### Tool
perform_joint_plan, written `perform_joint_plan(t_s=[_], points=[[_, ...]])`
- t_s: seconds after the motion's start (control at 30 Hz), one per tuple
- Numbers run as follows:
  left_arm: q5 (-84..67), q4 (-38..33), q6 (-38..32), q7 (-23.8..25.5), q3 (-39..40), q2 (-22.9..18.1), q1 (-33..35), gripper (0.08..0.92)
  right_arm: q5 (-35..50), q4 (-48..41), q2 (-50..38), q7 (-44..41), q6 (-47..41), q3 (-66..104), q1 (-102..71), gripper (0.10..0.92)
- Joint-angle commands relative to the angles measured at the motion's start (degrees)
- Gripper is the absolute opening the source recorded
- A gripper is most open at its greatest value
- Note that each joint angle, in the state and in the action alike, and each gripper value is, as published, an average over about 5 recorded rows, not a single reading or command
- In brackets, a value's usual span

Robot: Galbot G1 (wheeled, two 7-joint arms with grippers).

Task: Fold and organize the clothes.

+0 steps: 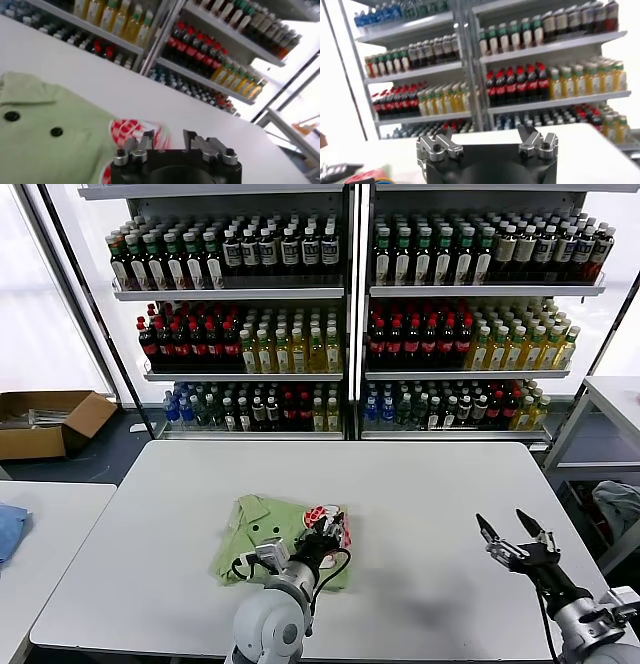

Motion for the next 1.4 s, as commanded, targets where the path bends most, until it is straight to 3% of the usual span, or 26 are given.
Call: perform_joint_plan(t_s=[0.03, 0.23, 0.43, 0.93, 1.13, 1.4], points=[[3.4, -8.5, -0.4, 6.0, -5.1, 1.5, 0.2, 0.485, 0.2, 0.5, -3.1, 8.4, -8.0, -21.0, 9.2, 0.823], [8.6, -14.6, -2.1, 10.7, -15.2, 7.4, 3.7, 0.658, 0.5, -2.4, -2.4, 12.4, -11.6, -34.8, 14.5, 0.823], [9.2, -18.5, -3.4, 11.7, -18.7, 7.5, 8.7, 0.803, -1.0, -7.7, -3.5, 15.6, -16.6, -42.8, 20.6, 0.823], [12.8, -19.2, -4.7, 11.9, -16.9, 1.7, 11.6, 0.823, -2.5, -15.3, 0.3, 18.6, -17.1, -49.2, 27.2, 0.814], [18.9, -18.9, -6.8, 11.5, -13.9, -3.5, 13.1, 0.823, -2.2, -13.8, -1.0, 17.5, -16.6, -48.3, 27.5, 0.671], [20.2, -17.6, -8.6, 12.0, -14.2, -3.3, 13.4, 0.823, -1.6, -11.2, -4.1, 14.1, -13.0, -45.0, 25.5, 0.437]])
